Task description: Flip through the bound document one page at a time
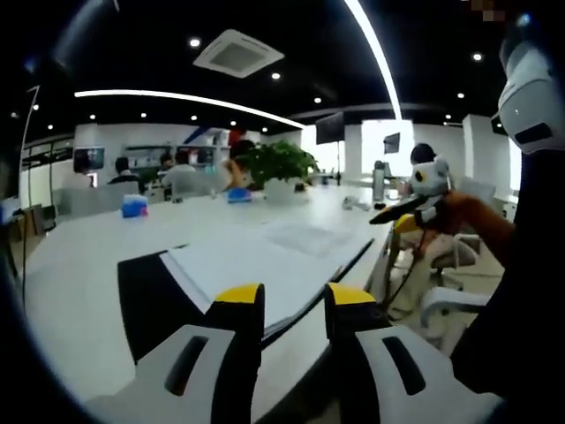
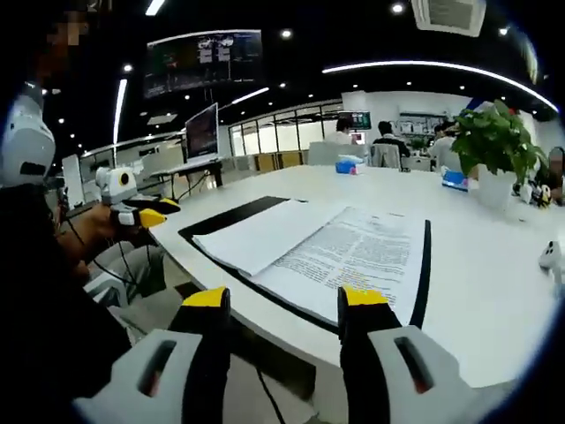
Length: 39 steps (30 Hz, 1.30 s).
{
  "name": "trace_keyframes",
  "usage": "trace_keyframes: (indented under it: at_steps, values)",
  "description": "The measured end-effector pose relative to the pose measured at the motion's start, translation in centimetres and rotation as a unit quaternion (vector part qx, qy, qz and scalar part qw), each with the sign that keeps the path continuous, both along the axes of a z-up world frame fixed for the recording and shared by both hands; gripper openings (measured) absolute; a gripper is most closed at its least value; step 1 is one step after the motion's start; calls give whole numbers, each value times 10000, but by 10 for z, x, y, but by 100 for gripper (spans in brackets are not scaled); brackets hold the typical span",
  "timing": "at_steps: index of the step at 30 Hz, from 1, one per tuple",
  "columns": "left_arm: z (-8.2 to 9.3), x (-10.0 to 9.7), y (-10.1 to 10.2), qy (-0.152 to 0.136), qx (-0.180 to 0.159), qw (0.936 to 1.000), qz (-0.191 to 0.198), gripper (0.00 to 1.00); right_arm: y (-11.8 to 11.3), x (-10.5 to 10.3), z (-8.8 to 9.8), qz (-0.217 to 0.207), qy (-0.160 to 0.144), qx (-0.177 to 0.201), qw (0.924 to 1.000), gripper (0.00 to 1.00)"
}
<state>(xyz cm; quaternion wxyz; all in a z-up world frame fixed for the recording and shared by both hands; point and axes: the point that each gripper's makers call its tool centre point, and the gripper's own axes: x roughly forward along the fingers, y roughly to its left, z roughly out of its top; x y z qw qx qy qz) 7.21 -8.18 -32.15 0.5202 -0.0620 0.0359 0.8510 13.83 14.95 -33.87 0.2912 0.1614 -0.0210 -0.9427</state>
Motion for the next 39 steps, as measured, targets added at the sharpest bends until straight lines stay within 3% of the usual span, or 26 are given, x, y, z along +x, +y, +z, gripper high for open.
trace_keyframes:
  at_steps: [1, 3, 14, 19, 24, 27, 31, 39]
  values:
    - [0, 0, 1, -8, -10, 10000, -13, 29, 1, 4, 3, 9, -66, -255, 9997, 49]
    - [0, 0, 2, 1, -16, 10000, -24, 29, 8, 6, 5, -72, -80, -397, 9992, 49]
    - [-5, 4, 15, -102, -201, 9993, -301, 31, 48, 21, -9, -506, -268, -198, 9982, 53]
    - [-3, 7, 27, -130, -136, 9989, -440, 32, 53, 22, -9, -576, -301, -93, 9978, 53]
    - [-10, 12, 35, -267, -304, 9975, -576, 36, 55, 22, -9, -582, -233, -105, 9980, 53]
    - [-22, 24, 44, -505, -602, 9927, -916, 36, 61, 21, -14, -654, -258, -140, 9974, 52]
    - [-29, 38, 64, -440, -957, 9853, -1346, 38, 67, 22, -19, -678, -304, -142, 9971, 52]
    - [-35, 45, 104, -327, -1476, 9720, -1801, 37, 77, 34, -26, -528, -307, 93, 9981, 54]
